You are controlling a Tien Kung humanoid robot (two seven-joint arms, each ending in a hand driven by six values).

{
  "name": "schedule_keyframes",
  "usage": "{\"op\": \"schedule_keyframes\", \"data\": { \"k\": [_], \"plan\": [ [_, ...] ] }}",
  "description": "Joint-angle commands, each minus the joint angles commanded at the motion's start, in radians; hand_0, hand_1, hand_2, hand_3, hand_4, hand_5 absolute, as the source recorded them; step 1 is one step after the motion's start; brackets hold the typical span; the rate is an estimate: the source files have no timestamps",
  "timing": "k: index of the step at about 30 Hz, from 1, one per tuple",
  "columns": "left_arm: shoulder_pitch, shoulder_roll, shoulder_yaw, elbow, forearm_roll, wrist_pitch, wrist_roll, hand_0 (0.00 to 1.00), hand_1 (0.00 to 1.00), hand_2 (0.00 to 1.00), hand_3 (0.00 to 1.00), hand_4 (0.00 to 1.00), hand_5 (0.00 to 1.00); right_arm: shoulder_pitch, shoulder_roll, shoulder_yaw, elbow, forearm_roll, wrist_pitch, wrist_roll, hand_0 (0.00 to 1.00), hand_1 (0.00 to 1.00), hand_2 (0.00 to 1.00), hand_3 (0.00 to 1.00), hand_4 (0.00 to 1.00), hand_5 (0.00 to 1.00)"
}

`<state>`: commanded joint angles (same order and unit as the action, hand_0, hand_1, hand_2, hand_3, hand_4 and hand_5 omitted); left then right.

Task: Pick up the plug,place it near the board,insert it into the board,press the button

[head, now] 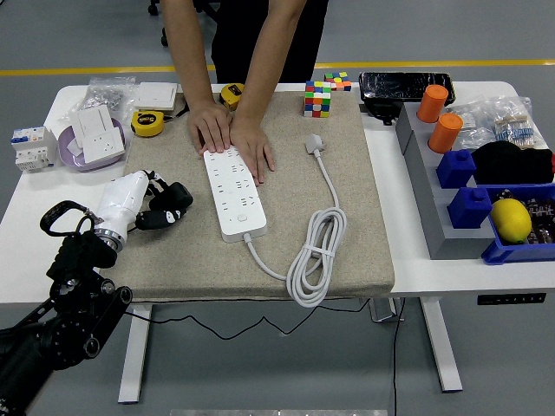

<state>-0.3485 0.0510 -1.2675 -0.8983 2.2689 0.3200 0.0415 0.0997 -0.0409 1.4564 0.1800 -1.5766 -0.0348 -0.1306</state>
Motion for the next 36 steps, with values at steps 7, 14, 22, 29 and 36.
{"op": "schedule_keyframes", "data": {
  "k": [7, 14, 22, 29, 36],
  "plan": [
    [-0.002, 0.012, 0.012, -0.027, 0.0, 0.008, 0.005, 0.639, 0.451, 0.391, 0.428, 0.442, 0.19, 0.0, 0.0, 0.0, 0.0, 0.001, 0.0, -0.001, 0.623, 0.583, 0.617, 0.54, 0.88, 0.609],
    [-0.043, 0.08, 0.113, -0.076, -0.031, 0.0, 0.015, 0.618, 0.44, 0.366, 0.386, 0.397, 0.155, 0.002, -0.002, -0.001, 0.0, 0.0, 0.0, -0.001, 0.623, 0.583, 0.617, 0.54, 0.879, 0.609],
    [-0.153, 0.164, 0.298, -0.106, -0.105, -0.026, 0.021, 0.616, 0.445, 0.36, 0.376, 0.368, 0.118, 0.006, -0.007, 0.0, 0.0, -0.003, 0.0, -0.002, 0.624, 0.583, 0.617, 0.539, 0.879, 0.61],
    [-0.214, 0.174, 0.424, -0.084, -0.106, -0.041, 0.018, 0.612, 0.449, 0.361, 0.381, 0.358, 0.099, 0.009, -0.009, -0.003, 0.0, -0.003, 0.0, -0.002, 0.625, 0.583, 0.617, 0.539, 0.879, 0.61],
    [-0.236, 0.161, 0.461, -0.052, -0.096, -0.03, 0.011, 0.608, 0.456, 0.363, 0.389, 0.369, 0.083, 0.01, -0.011, -0.001, 0.0, -0.004, 0.0, -0.003, 0.624, 0.584, 0.617, 0.539, 0.879, 0.609]
  ]
}}
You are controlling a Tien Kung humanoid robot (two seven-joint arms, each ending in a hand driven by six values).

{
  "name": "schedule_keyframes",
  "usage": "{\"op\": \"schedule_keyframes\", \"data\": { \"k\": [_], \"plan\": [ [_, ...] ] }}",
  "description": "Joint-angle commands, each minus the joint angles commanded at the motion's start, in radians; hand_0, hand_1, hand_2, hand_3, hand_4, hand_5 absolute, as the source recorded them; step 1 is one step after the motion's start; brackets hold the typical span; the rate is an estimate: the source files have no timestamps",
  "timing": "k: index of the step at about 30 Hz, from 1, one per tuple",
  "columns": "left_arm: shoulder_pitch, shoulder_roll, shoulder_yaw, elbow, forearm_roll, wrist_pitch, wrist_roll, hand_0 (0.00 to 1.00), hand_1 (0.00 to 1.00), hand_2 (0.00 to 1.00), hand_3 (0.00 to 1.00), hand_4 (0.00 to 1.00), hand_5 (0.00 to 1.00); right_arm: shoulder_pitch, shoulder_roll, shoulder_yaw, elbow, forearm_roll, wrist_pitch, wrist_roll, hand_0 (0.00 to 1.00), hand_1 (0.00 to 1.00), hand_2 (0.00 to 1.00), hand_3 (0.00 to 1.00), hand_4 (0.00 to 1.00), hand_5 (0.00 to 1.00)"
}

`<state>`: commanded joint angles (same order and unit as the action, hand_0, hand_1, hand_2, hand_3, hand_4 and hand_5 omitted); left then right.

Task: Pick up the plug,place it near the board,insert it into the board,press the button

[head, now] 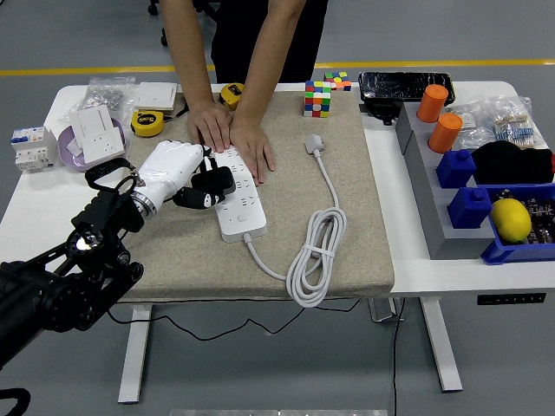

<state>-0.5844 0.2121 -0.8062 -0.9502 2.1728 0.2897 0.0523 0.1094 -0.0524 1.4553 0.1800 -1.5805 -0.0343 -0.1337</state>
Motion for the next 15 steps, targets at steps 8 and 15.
{"op": "schedule_keyframes", "data": {
  "k": [8, 15],
  "plan": [
    [-0.016, -0.003, 0.002, 0.04, 0.025, 0.014, -0.005, 0.606, 0.463, 0.364, 0.395, 0.378, 0.085, 0.004, -0.001, 0.001, 0.0, 0.002, 0.0, 0.0, 0.624, 0.583, 0.616, 0.54, 0.879, 0.609],
    [-0.014, -0.003, 0.003, 0.067, 0.035, 0.015, -0.008, 0.604, 0.466, 0.369, 0.398, 0.384, 0.082, 0.007, -0.002, -0.001, 0.0, 0.006, -0.001, 0.001, 0.624, 0.583, 0.617, 0.54, 0.879, 0.609]
  ]
}}
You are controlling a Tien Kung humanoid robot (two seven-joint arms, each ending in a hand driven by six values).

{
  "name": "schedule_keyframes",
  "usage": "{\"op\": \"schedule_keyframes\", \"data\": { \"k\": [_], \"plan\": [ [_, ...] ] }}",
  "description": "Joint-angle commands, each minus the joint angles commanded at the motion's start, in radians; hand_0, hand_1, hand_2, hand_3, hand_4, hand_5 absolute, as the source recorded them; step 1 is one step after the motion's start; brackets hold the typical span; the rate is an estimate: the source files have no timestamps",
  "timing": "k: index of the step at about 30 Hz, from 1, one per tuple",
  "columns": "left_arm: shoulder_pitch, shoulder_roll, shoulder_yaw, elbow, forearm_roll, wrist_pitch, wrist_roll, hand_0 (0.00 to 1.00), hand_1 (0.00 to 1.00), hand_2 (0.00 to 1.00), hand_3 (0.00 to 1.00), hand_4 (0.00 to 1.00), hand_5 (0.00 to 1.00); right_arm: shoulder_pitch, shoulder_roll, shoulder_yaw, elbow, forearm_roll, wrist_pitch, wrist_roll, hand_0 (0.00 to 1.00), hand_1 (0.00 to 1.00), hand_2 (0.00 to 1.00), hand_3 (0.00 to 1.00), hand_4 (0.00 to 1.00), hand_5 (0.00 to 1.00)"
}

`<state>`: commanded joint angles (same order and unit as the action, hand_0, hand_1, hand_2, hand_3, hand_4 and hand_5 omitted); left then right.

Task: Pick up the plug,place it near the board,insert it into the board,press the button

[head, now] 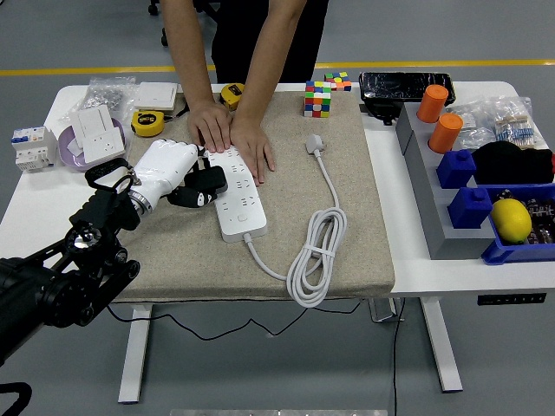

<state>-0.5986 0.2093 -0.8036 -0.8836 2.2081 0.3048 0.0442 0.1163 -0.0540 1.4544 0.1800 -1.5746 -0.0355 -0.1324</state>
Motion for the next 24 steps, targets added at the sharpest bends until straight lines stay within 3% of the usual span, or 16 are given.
{"op": "schedule_keyframes", "data": {
  "k": [24],
  "plan": [
    [-0.006, -0.008, 0.024, 0.02, 0.012, -0.004, -0.001, 0.597, 0.486, 0.382, 0.424, 0.424, 0.087, 0.0, -0.001, 0.002, 0.0, -0.003, 0.0, -0.001, 0.624, 0.583, 0.617, 0.539, 0.878, 0.608]
  ]
}}
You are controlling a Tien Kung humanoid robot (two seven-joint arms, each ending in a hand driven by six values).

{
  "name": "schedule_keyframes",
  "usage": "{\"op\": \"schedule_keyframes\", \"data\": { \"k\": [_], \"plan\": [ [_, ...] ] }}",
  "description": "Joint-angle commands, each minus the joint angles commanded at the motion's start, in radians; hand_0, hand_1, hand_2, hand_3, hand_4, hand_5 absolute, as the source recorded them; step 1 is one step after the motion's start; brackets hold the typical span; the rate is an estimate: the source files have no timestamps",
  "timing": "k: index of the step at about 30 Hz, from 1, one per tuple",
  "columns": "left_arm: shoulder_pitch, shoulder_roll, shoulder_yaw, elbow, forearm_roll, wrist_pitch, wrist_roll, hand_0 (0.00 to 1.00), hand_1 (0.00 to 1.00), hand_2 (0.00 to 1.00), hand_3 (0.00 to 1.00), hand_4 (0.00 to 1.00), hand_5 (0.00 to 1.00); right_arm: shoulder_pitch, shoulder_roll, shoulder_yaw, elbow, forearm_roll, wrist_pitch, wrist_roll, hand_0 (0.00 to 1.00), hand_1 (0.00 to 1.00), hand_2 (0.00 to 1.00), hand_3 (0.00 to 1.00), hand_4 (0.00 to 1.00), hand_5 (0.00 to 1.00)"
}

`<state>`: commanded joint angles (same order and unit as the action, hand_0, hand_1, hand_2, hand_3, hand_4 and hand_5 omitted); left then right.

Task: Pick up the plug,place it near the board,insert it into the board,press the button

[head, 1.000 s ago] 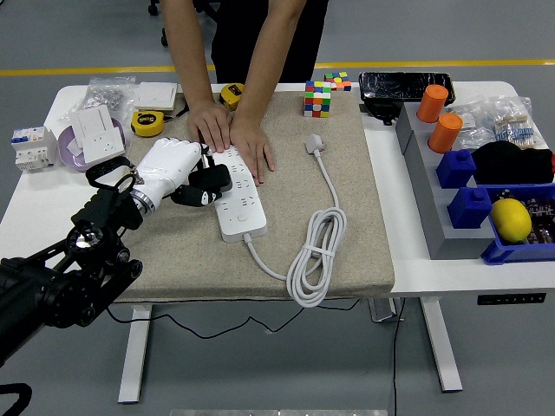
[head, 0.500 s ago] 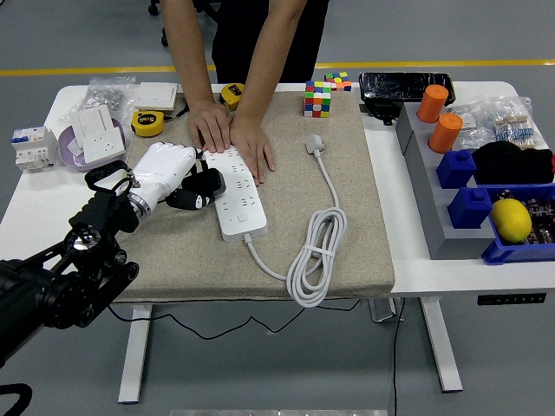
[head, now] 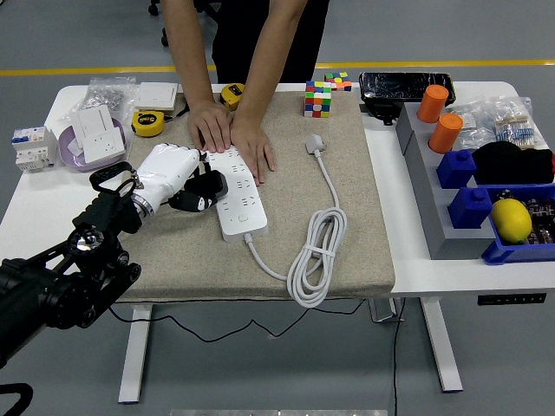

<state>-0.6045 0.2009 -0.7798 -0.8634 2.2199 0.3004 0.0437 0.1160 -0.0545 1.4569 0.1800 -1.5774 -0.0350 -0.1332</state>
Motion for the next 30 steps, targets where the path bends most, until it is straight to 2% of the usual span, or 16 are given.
{"op": "schedule_keyframes", "data": {
  "k": [6, 7, 12, 13, 18, 19, 24, 25, 30],
  "plan": [
    [-0.001, 0.0, 0.012, 0.003, 0.0, -0.014, 0.001, 0.597, 0.493, 0.383, 0.426, 0.426, 0.088, 0.0, 0.0, -0.003, 0.0, 0.001, 0.0, 0.001, 0.622, 0.585, 0.616, 0.539, 0.877, 0.607],
    [-0.001, 0.0, 0.013, 0.003, 0.0, -0.017, 0.001, 0.61, 0.531, 0.434, 0.481, 0.444, 0.098, 0.0, 0.0, -0.004, 0.0, 0.002, -0.001, 0.002, 0.624, 0.583, 0.616, 0.539, 0.877, 0.607],
    [-0.003, 0.0, 0.014, 0.003, 0.002, -0.03, 0.001, 0.61, 0.531, 0.434, 0.481, 0.444, 0.098, -0.002, -0.001, -0.001, 0.0, -0.002, 0.0, 0.001, 0.624, 0.583, 0.616, 0.539, 0.877, 0.607],
    [-0.004, 0.0, 0.013, 0.003, 0.003, -0.033, 0.002, 0.647, 0.665, 0.594, 0.599, 0.516, 0.158, -0.002, -0.001, -0.001, 0.0, -0.003, 0.0, 0.001, 0.623, 0.583, 0.616, 0.539, 0.877, 0.606],
    [-0.007, 0.001, 0.012, 0.002, 0.009, -0.044, 0.005, 0.647, 0.665, 0.594, 0.599, 0.516, 0.158, -0.001, -0.001, 0.0, 0.0, -0.003, 0.001, 0.001, 0.623, 0.583, 0.616, 0.539, 0.877, 0.606],
    [-0.008, 0.001, 0.012, 0.002, 0.01, -0.046, 0.006, 0.705, 0.753, 0.743, 0.659, 0.706, 0.224, -0.001, -0.001, 0.0, 0.0, -0.003, 0.001, 0.001, 0.623, 0.583, 0.616, 0.539, 0.878, 0.608],
    [-0.01, 0.001, 0.013, -0.001, 0.012, -0.054, 0.008, 0.705, 0.753, 0.743, 0.659, 0.706, 0.224, -0.001, -0.001, 0.005, 0.0, -0.006, 0.004, 0.002, 0.623, 0.583, 0.616, 0.539, 0.878, 0.608],
    [-0.011, 0.001, 0.013, -0.001, 0.011, -0.055, 0.009, 0.719, 0.78, 0.776, 0.786, 0.744, 0.243, -0.001, -0.002, 0.005, 0.0, -0.006, 0.005, 0.002, 0.623, 0.583, 0.614, 0.538, 0.879, 0.61],
    [-0.015, 0.002, 0.015, 0.001, 0.007, -0.062, 0.011, 0.719, 0.78, 0.776, 0.786, 0.744, 0.243, 0.0, -0.002, 0.006, 0.0, -0.005, 0.005, 0.003, 0.623, 0.583, 0.614, 0.538, 0.879, 0.61]
  ]
}}
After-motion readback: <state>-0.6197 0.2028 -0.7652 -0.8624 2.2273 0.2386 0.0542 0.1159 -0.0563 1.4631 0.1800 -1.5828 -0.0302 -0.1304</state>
